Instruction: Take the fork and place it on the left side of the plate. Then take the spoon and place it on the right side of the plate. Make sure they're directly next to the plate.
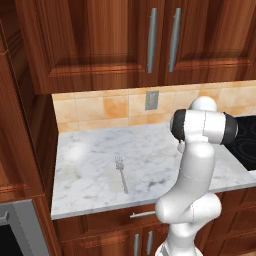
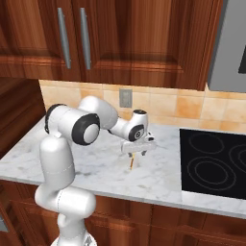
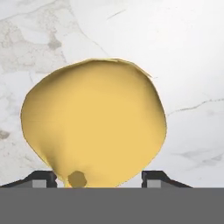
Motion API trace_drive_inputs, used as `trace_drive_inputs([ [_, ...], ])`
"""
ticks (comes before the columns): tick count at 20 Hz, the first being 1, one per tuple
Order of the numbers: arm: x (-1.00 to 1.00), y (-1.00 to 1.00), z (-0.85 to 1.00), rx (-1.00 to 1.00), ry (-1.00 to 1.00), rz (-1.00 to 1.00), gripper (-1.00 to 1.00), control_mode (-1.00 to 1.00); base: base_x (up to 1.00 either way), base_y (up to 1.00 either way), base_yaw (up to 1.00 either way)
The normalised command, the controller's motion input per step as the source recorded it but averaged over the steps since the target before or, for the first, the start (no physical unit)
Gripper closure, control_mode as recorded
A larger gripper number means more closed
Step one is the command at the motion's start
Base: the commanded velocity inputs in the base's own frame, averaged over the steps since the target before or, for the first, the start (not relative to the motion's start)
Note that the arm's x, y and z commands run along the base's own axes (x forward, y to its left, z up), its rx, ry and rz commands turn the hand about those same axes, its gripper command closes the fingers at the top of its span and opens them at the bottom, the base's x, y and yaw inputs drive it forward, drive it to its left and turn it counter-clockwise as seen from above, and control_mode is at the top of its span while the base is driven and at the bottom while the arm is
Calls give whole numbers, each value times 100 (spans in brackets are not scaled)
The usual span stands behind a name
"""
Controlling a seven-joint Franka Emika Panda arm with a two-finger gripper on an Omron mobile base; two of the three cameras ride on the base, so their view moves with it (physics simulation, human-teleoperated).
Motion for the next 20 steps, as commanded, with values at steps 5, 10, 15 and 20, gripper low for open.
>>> trace_drive_inputs([
  [5,0,4,-37,0,0,0,100,-100,0,0,0],
  [10,-11,5,-27,0,0,-1,100,-100,0,0,0],
  [15,-36,0,-5,0,-4,-2,100,-100,0,0,0],
  [20,-76,0,0,0,-12,-5,100,-100,0,0,0],
])
